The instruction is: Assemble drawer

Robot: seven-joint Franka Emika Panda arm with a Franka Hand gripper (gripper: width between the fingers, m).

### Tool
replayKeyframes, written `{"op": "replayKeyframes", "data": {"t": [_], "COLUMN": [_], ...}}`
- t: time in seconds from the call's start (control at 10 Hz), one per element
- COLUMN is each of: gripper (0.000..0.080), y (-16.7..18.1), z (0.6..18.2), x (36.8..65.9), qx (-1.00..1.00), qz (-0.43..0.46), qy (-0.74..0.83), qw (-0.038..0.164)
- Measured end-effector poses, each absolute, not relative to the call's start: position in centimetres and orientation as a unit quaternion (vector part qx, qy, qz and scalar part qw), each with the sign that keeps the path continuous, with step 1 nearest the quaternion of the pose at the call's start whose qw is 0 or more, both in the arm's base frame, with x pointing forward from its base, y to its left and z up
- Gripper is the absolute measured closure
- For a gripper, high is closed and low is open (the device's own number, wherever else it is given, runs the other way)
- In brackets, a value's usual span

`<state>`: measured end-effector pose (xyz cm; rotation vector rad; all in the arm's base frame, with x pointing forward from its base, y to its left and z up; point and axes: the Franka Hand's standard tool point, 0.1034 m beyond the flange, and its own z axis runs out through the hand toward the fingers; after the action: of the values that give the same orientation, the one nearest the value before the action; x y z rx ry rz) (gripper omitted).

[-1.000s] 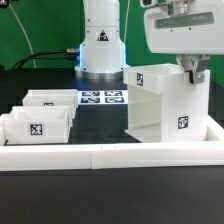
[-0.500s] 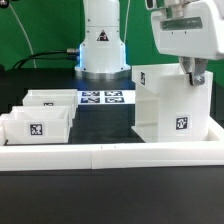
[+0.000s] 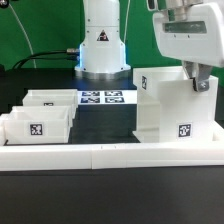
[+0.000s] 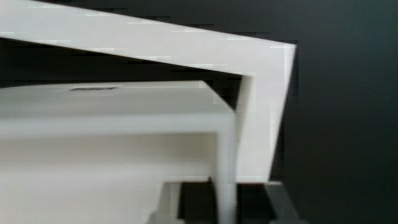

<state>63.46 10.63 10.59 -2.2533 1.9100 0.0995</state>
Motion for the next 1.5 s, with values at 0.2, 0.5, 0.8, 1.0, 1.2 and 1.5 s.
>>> {"op": "replayKeyframes", "data": {"t": [0.2, 0.5, 0.8, 1.0, 1.2, 1.5], "gripper": [0.0761, 0.0761, 0.0761, 0.0503, 0.0318, 0.0155], "y": [10.9, 11.4, 11.5, 11.6, 11.7, 11.8], "z": [10.3, 10.3, 10.3, 10.3, 10.2, 10.2], "x": [63.8, 64.2, 64.2, 64.2, 64.1, 64.1], "qx": [-0.749, -0.731, -0.726, -0.727, -0.729, -0.733], "qz": [0.043, 0.049, 0.050, 0.050, 0.050, 0.050], "qy": [0.655, 0.675, 0.681, 0.679, 0.677, 0.673], "qw": [0.088, 0.086, 0.086, 0.086, 0.086, 0.086]}}
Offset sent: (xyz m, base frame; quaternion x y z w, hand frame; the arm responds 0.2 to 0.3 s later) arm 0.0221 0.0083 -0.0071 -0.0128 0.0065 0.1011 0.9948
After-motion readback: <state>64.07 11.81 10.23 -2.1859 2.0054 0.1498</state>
